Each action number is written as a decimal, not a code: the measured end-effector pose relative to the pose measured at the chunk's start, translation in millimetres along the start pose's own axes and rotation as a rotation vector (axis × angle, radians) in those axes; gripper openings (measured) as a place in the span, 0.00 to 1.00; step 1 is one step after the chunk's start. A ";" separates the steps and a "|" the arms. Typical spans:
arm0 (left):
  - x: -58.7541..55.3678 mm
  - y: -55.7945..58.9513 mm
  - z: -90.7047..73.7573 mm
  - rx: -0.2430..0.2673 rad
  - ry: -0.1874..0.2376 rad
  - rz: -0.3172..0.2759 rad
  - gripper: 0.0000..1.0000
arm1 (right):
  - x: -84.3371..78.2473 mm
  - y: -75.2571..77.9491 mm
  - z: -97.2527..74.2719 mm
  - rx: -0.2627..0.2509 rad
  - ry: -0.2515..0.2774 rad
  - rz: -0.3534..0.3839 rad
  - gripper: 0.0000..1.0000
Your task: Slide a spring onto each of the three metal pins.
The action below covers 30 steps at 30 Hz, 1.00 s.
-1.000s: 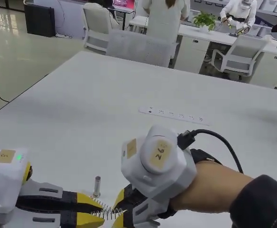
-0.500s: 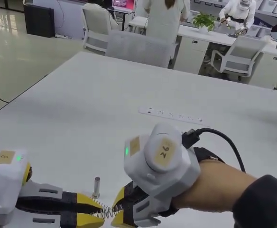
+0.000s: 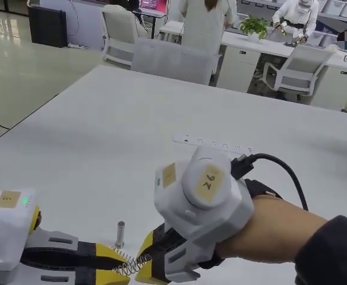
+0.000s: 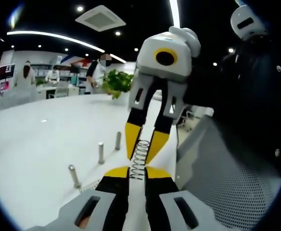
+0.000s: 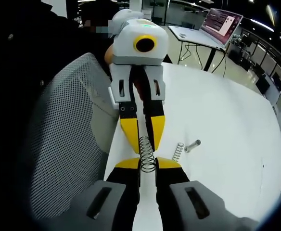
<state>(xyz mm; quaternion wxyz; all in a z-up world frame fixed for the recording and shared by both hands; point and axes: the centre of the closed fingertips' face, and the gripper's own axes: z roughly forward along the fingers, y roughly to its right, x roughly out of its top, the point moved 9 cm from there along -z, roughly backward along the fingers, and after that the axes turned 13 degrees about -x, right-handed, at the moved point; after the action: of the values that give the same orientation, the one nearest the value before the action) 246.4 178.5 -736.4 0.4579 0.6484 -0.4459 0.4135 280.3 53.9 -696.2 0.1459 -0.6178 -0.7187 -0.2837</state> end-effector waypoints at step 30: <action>-2.5 -1.5 0.2 0.013 -0.008 -0.005 0.05 | 23.6 -2.9 0.9 0.000 0.032 -0.039 0.08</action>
<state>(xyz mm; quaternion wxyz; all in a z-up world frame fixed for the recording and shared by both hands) 247.1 179.2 -739.1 0.4530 0.6542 -0.4435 0.4124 273.0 73.2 -684.3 0.1519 -0.5992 -0.7281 -0.2962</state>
